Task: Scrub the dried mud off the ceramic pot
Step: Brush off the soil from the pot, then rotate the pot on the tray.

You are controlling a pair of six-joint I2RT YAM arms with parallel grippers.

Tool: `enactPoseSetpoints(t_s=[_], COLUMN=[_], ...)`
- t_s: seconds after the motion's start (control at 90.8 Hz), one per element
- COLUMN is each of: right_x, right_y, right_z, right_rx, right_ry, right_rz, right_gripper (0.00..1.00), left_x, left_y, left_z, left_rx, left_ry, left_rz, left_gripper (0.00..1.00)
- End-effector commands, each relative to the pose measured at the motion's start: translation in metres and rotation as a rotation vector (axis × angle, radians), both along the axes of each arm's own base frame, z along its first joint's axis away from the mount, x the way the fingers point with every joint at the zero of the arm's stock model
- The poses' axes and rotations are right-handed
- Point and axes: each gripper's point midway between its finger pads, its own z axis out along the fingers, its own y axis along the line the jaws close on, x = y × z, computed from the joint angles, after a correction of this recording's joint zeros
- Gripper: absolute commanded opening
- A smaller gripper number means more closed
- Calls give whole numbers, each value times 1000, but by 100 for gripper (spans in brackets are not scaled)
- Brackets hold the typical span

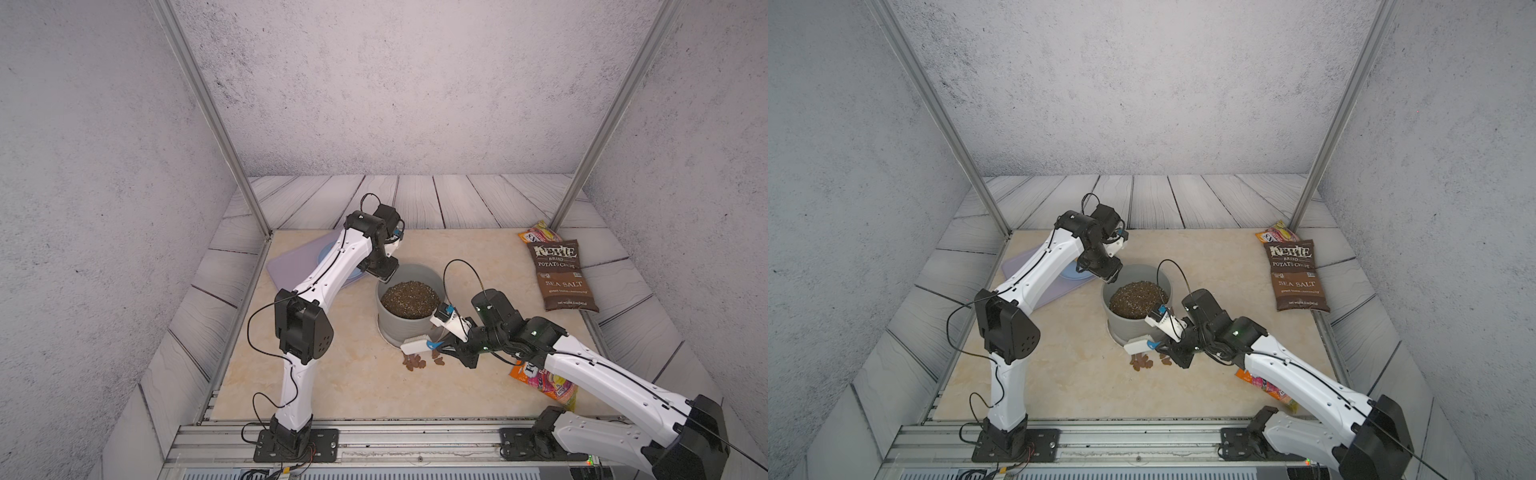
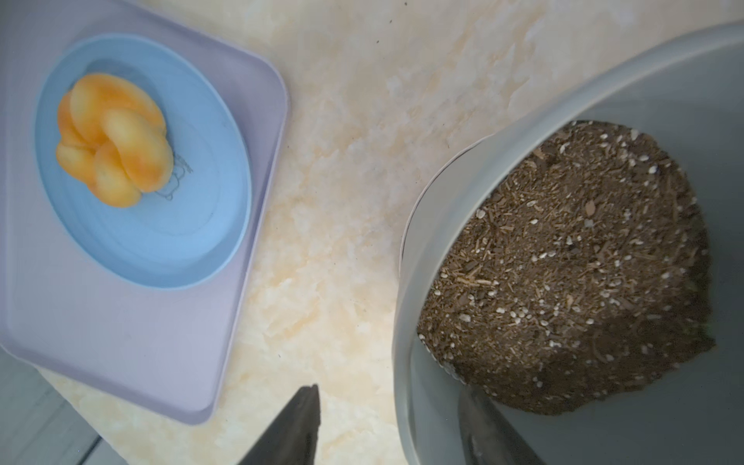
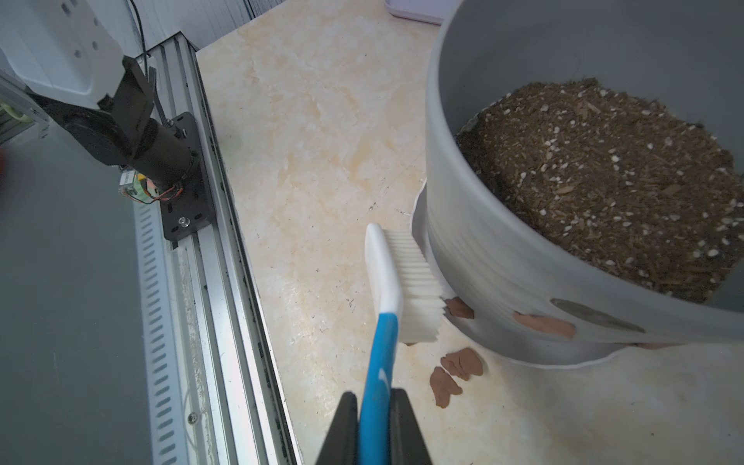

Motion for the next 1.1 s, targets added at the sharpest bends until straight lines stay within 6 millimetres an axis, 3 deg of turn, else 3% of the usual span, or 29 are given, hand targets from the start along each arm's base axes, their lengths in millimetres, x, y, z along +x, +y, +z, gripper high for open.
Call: enactPoseSetpoints(t_s=[0.0, 0.187, 0.297, 0.583, 0.837, 1.09], right_x=[8, 8, 8, 5, 4, 3], right_y=[1, 0, -2, -9, -10, -11], right_z=[15, 20, 23, 27, 27, 27], right_rx=[21, 38, 56, 77, 82, 94], right_ry=[-59, -71, -77, -95, -96, -99], right_rz=[-10, -15, -28, -56, -59, -71], right_gripper=[0, 0, 0, 0, 0, 0], left_x=[-21, -39, -62, -112, -124, -125], left_y=[2, 0, -1, -16, -27, -37], left_z=[25, 28, 27, -1, -20, -31], left_rx=[-98, -149, -141, -173, -172, -164], left_ry=[58, 96, 128, 228, 266, 301], left_rz=[231, 579, 760, 1056, 1143, 1156], left_gripper=[62, 61, 60, 56, 47, 25])
